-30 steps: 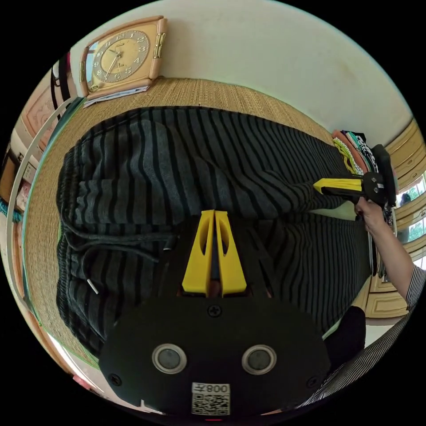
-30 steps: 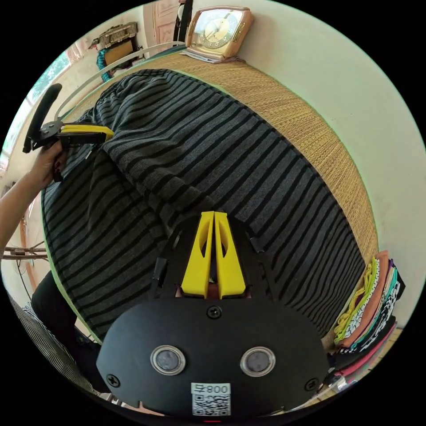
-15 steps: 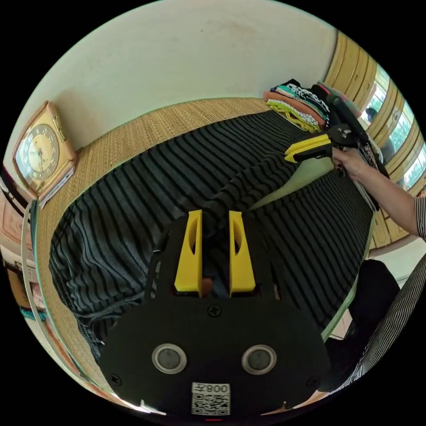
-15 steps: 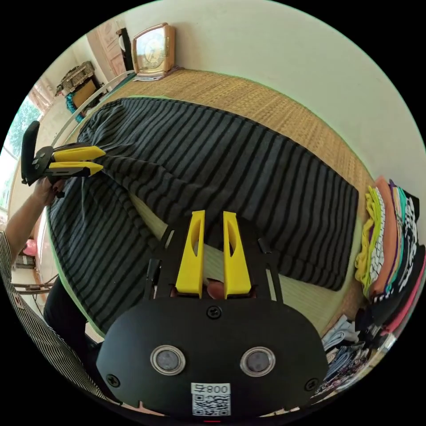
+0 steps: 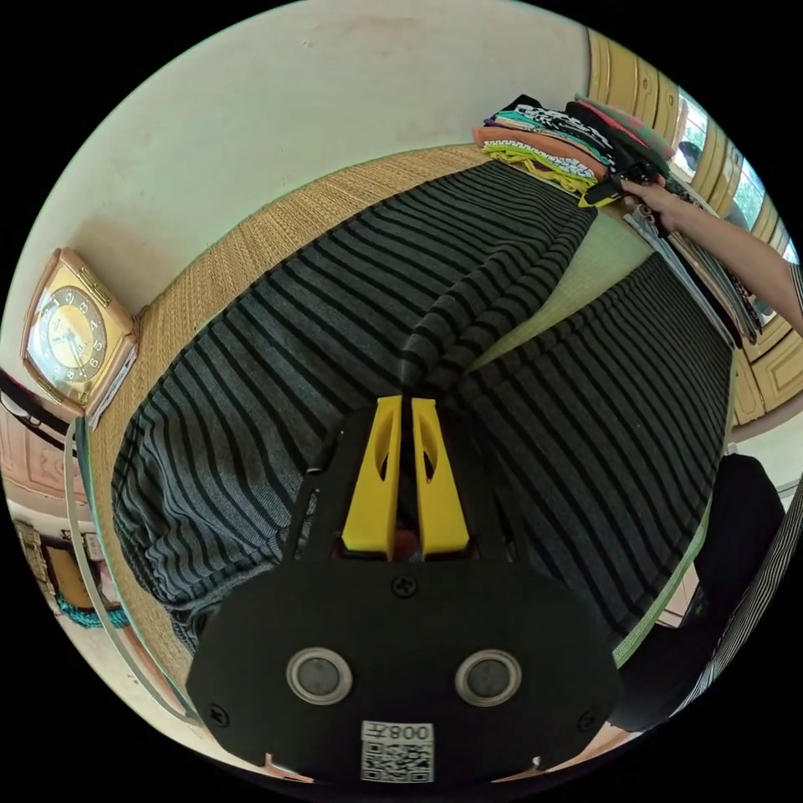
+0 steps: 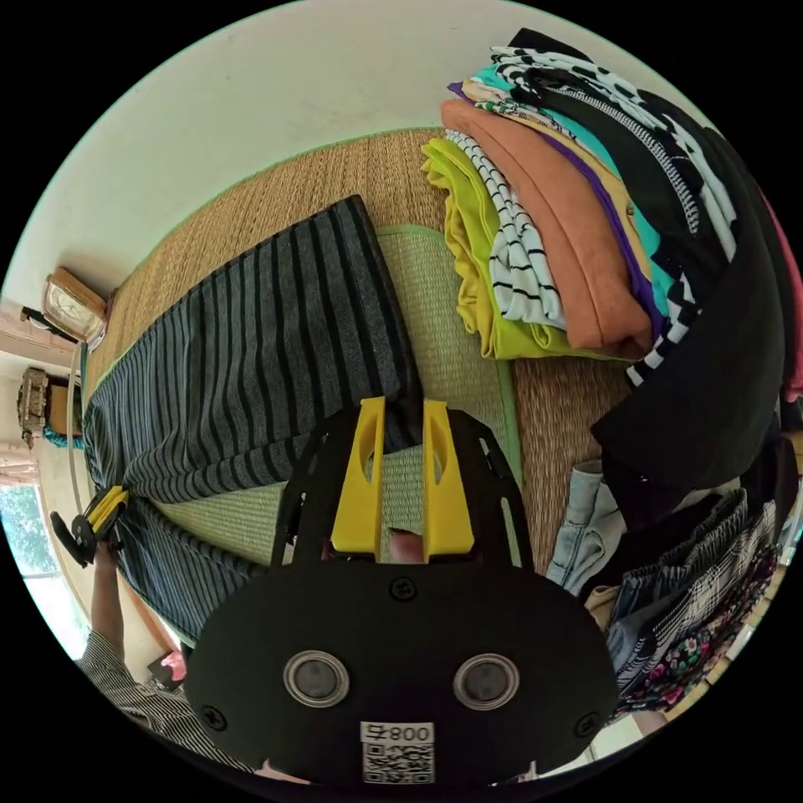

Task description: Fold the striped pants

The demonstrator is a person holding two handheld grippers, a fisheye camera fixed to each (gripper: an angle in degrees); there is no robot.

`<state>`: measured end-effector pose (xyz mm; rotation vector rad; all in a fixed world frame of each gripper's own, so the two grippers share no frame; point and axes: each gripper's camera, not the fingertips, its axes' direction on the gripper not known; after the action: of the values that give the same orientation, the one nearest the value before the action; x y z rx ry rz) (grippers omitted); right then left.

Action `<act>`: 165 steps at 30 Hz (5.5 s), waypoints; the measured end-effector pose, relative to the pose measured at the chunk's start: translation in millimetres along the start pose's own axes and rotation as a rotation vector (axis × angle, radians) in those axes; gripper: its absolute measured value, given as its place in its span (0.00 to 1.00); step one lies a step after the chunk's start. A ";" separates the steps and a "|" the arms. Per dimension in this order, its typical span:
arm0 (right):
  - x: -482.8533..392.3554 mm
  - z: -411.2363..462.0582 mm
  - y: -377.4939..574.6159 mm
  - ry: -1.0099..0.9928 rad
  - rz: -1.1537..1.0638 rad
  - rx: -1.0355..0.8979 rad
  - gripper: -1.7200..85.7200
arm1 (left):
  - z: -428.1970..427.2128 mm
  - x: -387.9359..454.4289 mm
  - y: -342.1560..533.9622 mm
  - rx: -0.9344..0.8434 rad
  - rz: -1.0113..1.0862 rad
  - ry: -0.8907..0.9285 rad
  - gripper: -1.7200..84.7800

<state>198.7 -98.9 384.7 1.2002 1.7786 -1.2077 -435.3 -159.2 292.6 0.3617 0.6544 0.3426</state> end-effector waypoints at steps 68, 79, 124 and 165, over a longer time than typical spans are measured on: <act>7.2 107.5 97.5 -0.045 -0.021 0.218 0.13 | 581.0 -43.8 -304.6 0.075 0.157 0.275 0.11; 1.1 109.3 118.0 -0.087 -0.077 0.332 0.08 | 622.0 15.3 -289.4 0.139 0.252 0.110 0.05; 26.3 99.9 327.4 -0.093 0.118 0.035 0.04 | 377.3 208.6 -92.2 -0.026 0.320 0.423 0.05; -474.5 48.3 82.1 -0.105 -1.003 -0.026 0.02 | -64.8 -55.8 180.6 -0.007 -0.520 0.188 0.02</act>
<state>445.4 -282.6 758.3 0.1399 2.3695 -1.7044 -553.2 -9.0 351.5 0.1431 0.9026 -0.1199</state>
